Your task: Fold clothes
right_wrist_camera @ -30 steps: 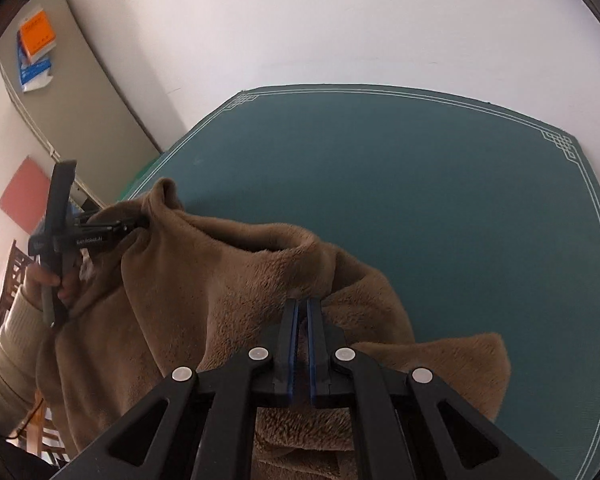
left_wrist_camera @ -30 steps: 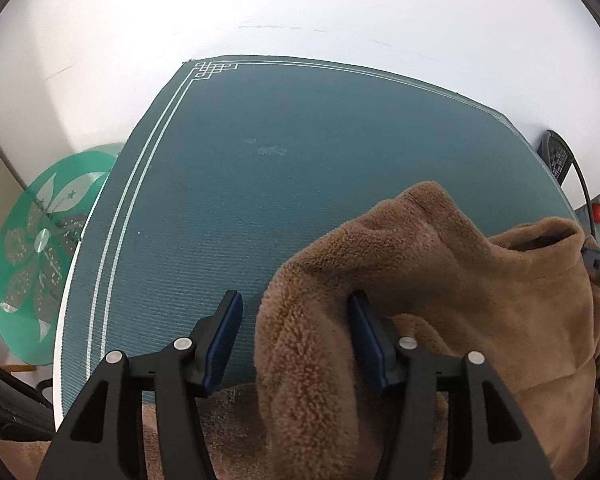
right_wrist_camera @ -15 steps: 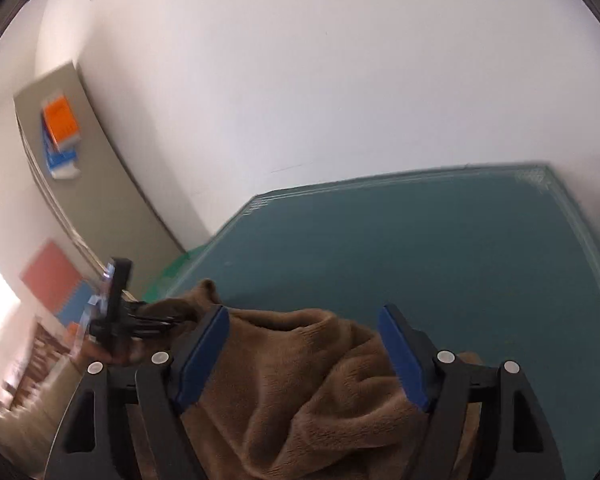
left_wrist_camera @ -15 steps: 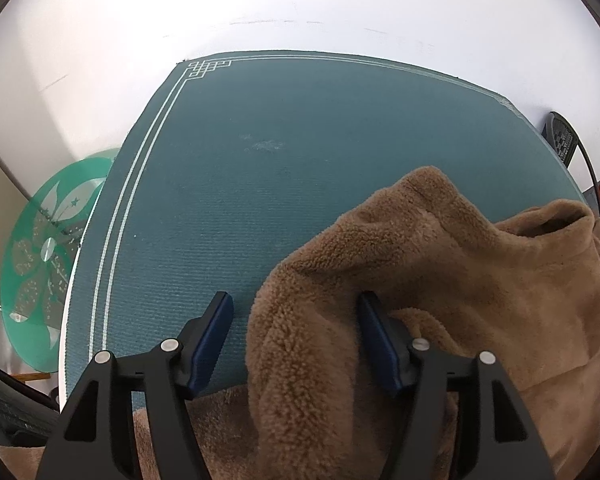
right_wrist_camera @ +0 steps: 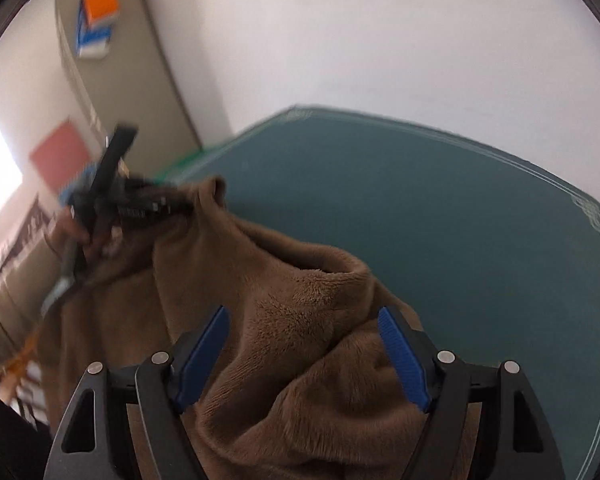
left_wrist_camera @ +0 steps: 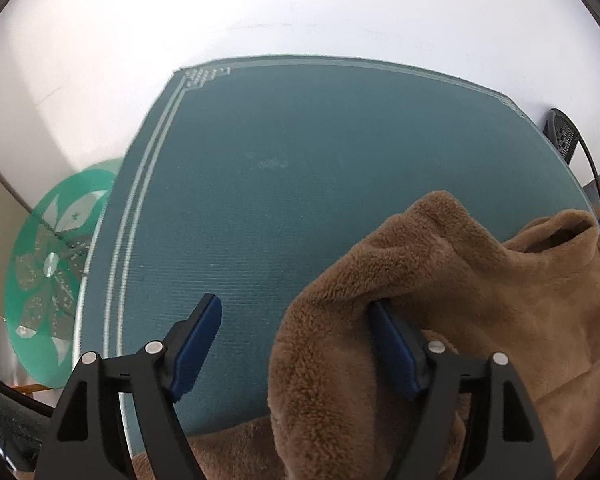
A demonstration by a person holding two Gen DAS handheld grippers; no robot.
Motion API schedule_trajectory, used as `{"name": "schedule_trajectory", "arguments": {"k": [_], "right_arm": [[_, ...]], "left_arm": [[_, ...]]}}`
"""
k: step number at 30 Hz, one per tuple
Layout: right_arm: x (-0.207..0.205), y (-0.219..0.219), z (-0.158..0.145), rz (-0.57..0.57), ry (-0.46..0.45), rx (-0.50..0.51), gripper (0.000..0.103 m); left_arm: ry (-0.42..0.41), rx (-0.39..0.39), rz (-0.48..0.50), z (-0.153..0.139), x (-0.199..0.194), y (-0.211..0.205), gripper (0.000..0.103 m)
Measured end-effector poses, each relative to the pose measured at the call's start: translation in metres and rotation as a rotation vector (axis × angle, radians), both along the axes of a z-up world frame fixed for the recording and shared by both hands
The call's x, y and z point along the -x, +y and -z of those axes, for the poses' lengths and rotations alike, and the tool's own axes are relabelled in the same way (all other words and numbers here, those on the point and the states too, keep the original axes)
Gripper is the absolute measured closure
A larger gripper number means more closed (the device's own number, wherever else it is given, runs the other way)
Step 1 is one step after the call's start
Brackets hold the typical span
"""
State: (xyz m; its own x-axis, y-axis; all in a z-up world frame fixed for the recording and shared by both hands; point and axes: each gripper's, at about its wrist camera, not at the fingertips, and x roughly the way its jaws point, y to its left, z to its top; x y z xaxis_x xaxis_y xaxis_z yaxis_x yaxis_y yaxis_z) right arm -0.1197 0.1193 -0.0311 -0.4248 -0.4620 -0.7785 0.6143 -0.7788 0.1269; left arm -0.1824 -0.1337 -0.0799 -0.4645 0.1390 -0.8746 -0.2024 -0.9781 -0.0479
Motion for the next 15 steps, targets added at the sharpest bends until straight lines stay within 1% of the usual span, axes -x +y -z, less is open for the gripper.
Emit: {"name": "schedule_trajectory", "arguments": {"k": [2, 4, 5, 6, 7, 8, 9, 10, 11, 13, 15], "right_arm": [[0.005, 0.01, 0.004, -0.014, -0.027, -0.035, 0.025], [0.016, 0.004, 0.02, -0.021, -0.068, -0.069, 0.027], [0.017, 0.002, 0.025, -0.027, -0.077, -0.085, 0.045], [0.017, 0.002, 0.029, -0.034, -0.086, -0.102, 0.059], [0.014, 0.0, 0.029, -0.035, -0.075, -0.119, 0.071], [0.011, -0.002, 0.029, -0.034, -0.059, -0.136, 0.075], [0.005, -0.003, 0.023, -0.034, -0.016, -0.151, 0.078], [0.002, -0.001, 0.014, -0.017, 0.024, -0.148, 0.079], [-0.001, 0.001, 0.006, 0.004, 0.062, -0.142, 0.079], [0.0, 0.01, -0.019, 0.087, 0.164, -0.115, 0.079], [0.006, 0.017, -0.039, 0.178, 0.26, -0.113, 0.079]], "left_arm": [[-0.01, -0.01, 0.008, 0.006, 0.006, 0.0, 0.02], [0.003, -0.015, 0.017, 0.007, 0.008, 0.001, 0.018], [0.006, -0.013, 0.021, 0.007, 0.008, 0.003, 0.018], [0.009, -0.011, 0.025, 0.007, 0.007, 0.005, 0.018], [0.012, -0.009, 0.029, 0.007, 0.006, 0.007, 0.021], [0.013, -0.019, 0.037, 0.005, 0.005, 0.01, 0.033], [0.013, -0.038, 0.047, 0.002, 0.005, 0.014, 0.062], [0.003, -0.073, 0.051, -0.002, 0.005, 0.017, 0.075], [0.003, -0.104, 0.042, -0.007, 0.005, 0.018, 0.083], [0.055, -0.112, 0.017, -0.021, 0.004, 0.022, 0.083], [0.115, -0.115, -0.024, -0.037, 0.006, 0.023, 0.083]]}}
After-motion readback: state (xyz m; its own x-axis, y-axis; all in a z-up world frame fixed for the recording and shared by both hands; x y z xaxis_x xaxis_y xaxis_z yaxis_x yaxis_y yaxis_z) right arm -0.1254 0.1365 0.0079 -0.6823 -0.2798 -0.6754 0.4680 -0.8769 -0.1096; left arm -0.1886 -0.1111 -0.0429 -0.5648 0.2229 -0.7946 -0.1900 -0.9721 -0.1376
